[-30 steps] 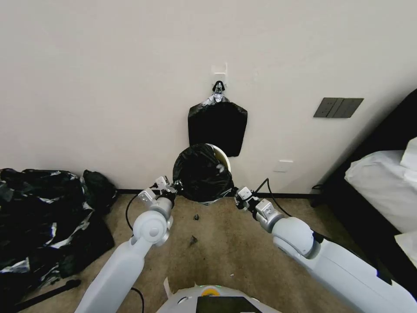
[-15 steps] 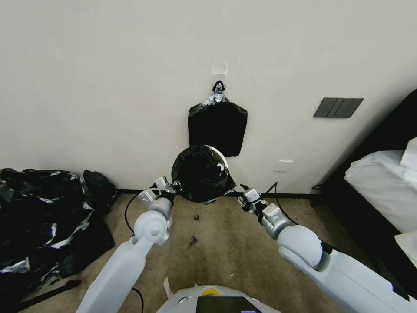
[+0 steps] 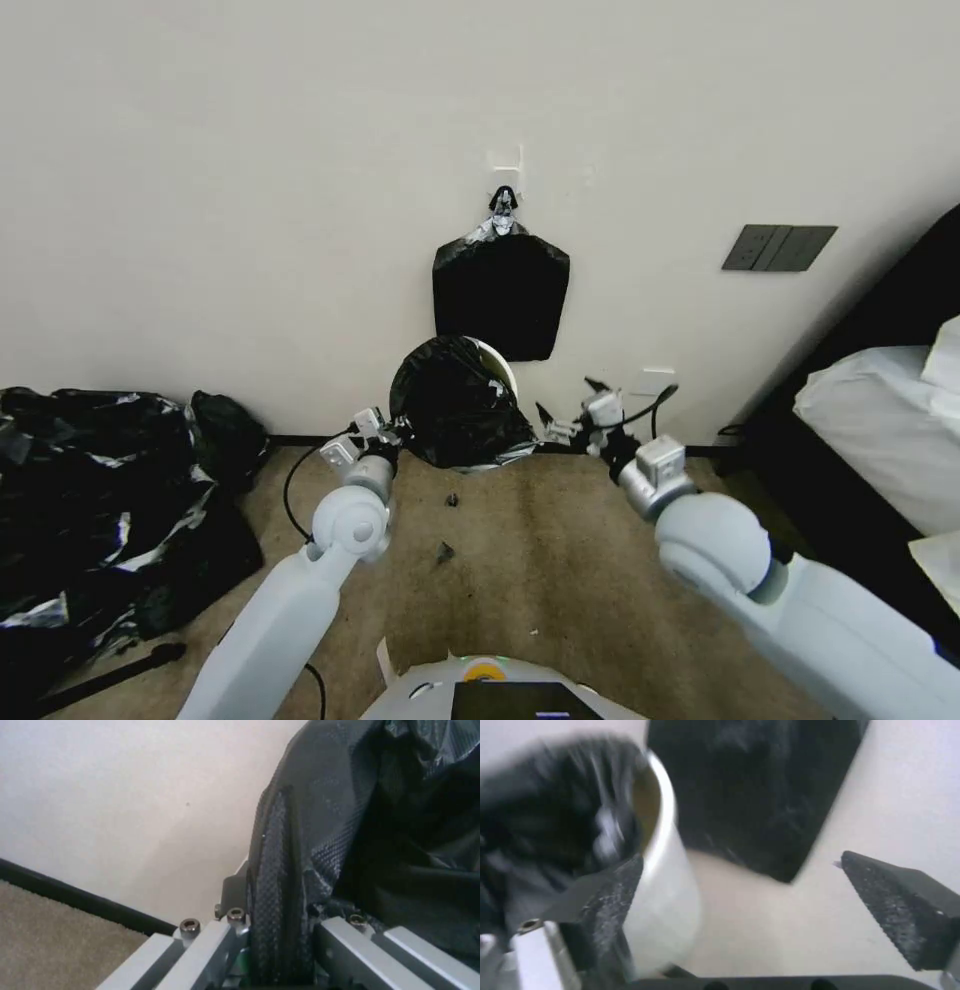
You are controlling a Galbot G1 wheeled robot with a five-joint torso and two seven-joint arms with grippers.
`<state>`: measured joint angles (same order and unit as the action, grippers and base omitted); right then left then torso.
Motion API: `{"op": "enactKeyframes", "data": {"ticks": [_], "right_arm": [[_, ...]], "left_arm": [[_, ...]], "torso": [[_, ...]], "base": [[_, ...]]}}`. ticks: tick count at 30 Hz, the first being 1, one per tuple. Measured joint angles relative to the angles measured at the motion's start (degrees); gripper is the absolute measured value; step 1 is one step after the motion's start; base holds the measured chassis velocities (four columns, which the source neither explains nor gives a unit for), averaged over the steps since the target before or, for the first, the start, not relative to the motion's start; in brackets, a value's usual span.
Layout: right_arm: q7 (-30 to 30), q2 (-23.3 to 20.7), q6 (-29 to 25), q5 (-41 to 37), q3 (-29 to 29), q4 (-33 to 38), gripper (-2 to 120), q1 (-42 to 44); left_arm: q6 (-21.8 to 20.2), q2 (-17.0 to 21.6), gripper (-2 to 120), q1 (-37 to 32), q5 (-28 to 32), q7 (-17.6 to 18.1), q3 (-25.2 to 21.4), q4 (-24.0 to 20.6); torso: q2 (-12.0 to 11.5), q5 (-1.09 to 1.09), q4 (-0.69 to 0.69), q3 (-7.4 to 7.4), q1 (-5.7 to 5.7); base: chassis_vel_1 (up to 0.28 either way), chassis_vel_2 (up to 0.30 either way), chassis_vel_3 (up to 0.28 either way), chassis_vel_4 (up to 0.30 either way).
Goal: Place a trash bag onto the trash bin.
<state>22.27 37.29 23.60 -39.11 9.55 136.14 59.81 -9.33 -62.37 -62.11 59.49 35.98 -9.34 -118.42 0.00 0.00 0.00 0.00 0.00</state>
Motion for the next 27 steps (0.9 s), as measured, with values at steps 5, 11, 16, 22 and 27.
{"op": "enactKeyframes", "data": {"ticks": [5,11,16,22,27], "right_arm": [[-0.16,0.96,0.2,-14.15,-0.91,3.45,100,-3.51],[-0.06,5.39,2.23,-25.34,-4.28,2.64,100,-9.02],[0.58,8.63,4.78,-25.59,-7.27,0.39,98,-10.88],[2.96,10.38,6.46,-22.85,-8.76,-0.91,95,-9.49],[4.02,10.21,6.84,-21.73,-8.83,-1.03,87,-9.48]], "left_arm": [[1.74,0.87,1,-1.62,-7.6,-4.08,0.77,0.41],[5.5,0.75,1,-3.3,-19.37,-7.45,1.97,1.53],[7.9,0.5,1,-5.19,-26.21,-8.8,2.48,0.52],[8.86,0.84,1,-6.7,-29.69,-9.78,2.37,-1.02],[8.92,0.9,1,-7.39,-30.04,-9.84,2.08,-1.97]], "torso": [[0.0,-0.02,0.0,0.0,0.0],[0.0,-0.01,0.02,0.0,0.0],[0.0,-0.01,0.0,0.0,0.0],[0.0,0.0,0.0,0.0,0.0],[0.0,-0.01,0.0,0.0,0.0]], "base": [[0.0,0.0,0.0,0.0],[0.0,0.0,0.0,0.0],[0.0,0.0,0.0,0.0],[0.0,0.0,0.0,0.0],[0.0,0.0,0.0,0.0]]}}
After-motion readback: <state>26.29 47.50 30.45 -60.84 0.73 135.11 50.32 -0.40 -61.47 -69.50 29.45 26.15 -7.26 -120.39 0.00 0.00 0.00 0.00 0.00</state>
